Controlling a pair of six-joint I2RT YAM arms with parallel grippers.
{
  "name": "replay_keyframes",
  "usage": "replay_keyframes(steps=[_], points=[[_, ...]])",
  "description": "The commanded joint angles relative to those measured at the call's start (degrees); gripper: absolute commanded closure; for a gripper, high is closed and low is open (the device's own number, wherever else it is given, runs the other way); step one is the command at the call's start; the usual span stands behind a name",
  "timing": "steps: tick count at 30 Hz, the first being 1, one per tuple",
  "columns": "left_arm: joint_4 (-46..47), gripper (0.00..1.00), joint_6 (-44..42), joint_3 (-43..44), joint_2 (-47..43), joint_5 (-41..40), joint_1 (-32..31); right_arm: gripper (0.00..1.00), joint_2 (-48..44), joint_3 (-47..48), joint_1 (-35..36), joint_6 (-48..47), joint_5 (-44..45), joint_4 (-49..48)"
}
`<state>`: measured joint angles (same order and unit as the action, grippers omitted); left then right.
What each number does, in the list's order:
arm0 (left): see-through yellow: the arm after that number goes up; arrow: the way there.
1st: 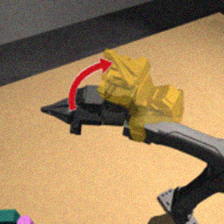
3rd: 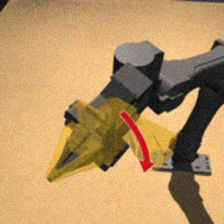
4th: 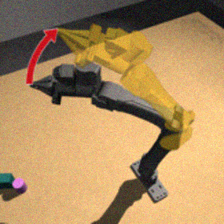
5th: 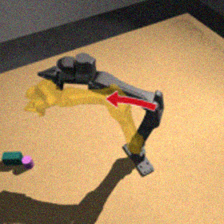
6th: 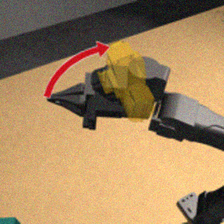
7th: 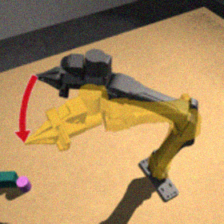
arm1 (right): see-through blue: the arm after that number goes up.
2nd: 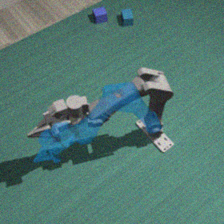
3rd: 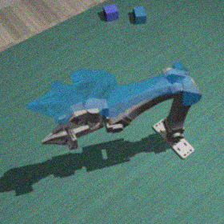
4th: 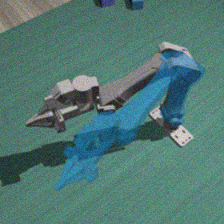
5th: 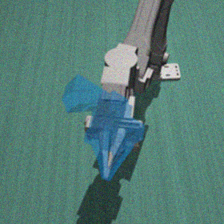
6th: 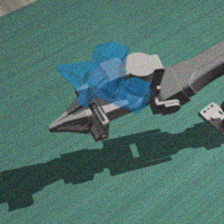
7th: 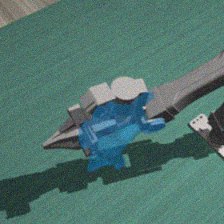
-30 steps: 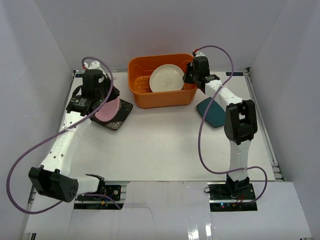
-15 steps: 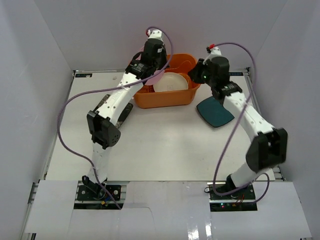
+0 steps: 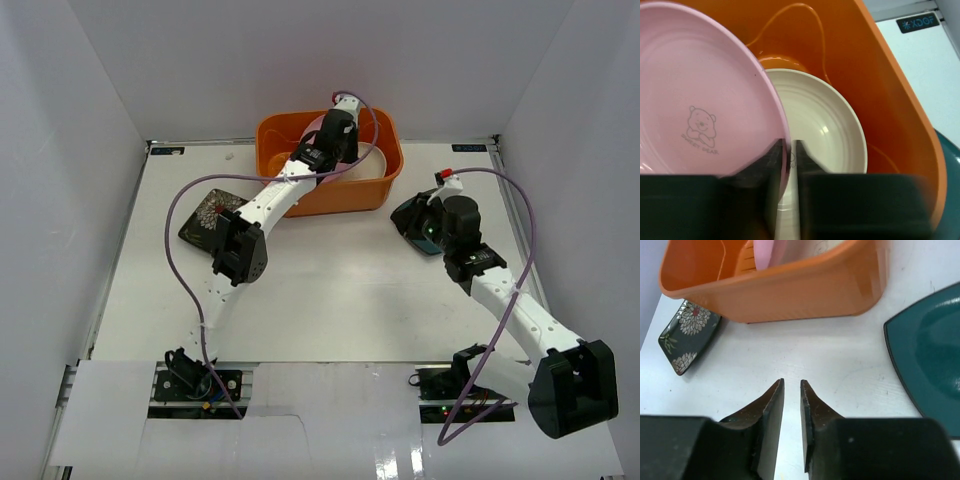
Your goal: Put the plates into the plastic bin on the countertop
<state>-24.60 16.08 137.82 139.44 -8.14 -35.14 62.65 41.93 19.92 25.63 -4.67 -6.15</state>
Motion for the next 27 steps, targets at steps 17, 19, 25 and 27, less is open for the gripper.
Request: replay_keyframes(steps=[17, 19, 25, 27], points=[[2.72, 0.08, 0.42, -30.42, -41.05, -5.91, -1.87, 0.24, -5.87, -22.39, -19.11, 16.55, -3.67, -10.44], [1.66, 0.07, 3.51, -39.6, -51.39, -6.97, -1.78, 0.25, -7.45, -25.05, -26.49, 19.36, -6.56, -12.03], [-0.61, 0.03, 16.42, -74.59, -73.76, -9.71, 2.43, 0.25, -3.34, -31.82, -30.64, 23.22, -9.29, -19.23], [-2.28, 0.02, 21.68, -84.4, -80.27, -6.56, 6.99, 0.26, 2.46, -32.87, -30.91, 25.25, -11.93, -25.01]])
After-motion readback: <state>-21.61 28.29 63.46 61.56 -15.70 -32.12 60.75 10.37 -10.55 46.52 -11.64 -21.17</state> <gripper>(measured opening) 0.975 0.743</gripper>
